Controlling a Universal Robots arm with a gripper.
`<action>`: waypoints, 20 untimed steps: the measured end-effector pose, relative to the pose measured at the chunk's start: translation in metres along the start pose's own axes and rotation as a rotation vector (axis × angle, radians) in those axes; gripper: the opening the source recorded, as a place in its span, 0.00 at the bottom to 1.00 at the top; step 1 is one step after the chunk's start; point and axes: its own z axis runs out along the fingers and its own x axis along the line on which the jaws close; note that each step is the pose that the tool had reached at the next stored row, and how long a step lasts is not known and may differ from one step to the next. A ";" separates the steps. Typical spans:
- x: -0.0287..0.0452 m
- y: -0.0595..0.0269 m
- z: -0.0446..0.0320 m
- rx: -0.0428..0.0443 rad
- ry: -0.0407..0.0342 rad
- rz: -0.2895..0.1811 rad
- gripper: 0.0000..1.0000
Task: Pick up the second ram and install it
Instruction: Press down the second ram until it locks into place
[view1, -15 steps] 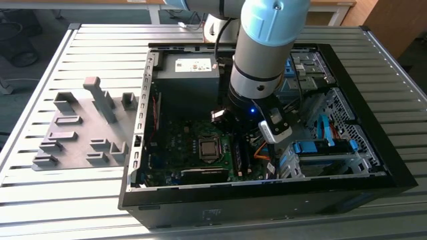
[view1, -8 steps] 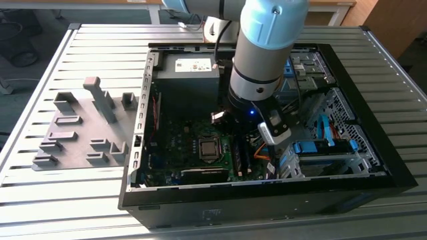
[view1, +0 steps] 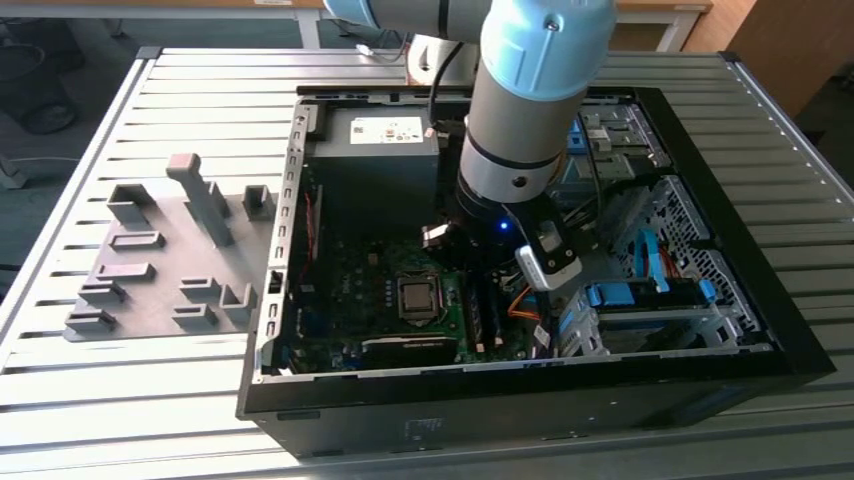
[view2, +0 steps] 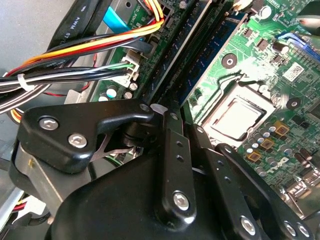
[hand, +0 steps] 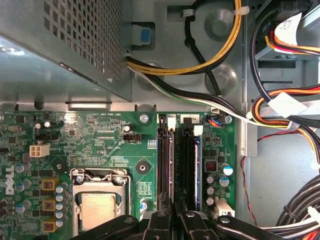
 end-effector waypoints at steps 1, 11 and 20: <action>0.0000 0.0000 0.0000 0.0000 0.0000 0.000 0.14; 0.0000 0.0000 -0.0023 0.0001 0.0005 0.000 0.21; 0.0007 0.0003 -0.0282 0.0000 0.0028 0.000 0.21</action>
